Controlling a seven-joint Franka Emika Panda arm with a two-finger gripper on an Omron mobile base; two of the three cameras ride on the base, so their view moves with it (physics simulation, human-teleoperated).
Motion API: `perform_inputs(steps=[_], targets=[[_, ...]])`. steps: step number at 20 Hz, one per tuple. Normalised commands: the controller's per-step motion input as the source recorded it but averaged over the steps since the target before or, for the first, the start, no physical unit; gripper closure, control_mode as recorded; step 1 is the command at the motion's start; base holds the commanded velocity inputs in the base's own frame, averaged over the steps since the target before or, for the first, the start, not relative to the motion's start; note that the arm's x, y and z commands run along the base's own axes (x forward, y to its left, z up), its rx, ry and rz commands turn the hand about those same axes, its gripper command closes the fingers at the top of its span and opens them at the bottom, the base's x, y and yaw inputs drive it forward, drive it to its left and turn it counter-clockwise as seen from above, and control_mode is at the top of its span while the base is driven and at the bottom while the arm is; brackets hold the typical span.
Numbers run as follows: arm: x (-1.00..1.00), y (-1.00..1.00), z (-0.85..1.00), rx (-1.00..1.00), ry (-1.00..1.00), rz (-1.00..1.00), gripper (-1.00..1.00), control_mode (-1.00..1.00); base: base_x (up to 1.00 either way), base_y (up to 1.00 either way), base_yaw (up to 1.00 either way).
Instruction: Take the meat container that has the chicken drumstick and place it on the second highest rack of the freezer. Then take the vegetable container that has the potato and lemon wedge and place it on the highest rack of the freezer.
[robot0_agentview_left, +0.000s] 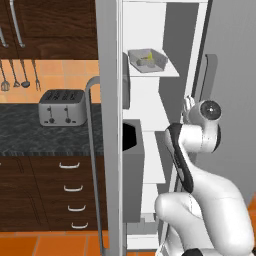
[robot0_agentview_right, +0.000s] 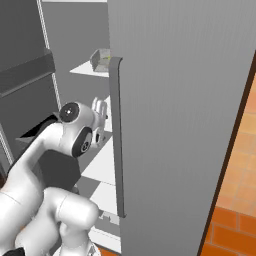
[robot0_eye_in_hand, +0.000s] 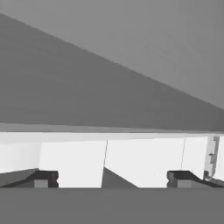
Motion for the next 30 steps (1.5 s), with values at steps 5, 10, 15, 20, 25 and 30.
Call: perform_inputs(steps=[5, 10, 15, 20, 25, 30], targets=[[-0.60, -0.17, -0.13, -0.02, 0.26, 0.00, -1.00, 1.00, -0.40, -0.18, 0.02], [0.00, 0.00, 0.00, 0.00, 0.00, 0.00, -1.00, 1.00, -1.00, -0.97, 0.32], [0.00, 0.00, 0.00, 0.00, 0.00, 0.00, -1.00, 1.00, -0.54, -0.22, 0.84], [0.00, 0.00, 0.00, 0.00, 0.00, 0.00, -1.00, 1.00, -0.05, 0.00, 1.00], [0.00, 0.00, 0.00, 0.00, 0.00, 0.00, -1.00, 1.00, -0.06, 0.00, 1.00], [0.00, 0.00, 0.00, 0.00, 0.00, 0.00, -1.00, 1.00, -0.16, 0.29, 0.94]])
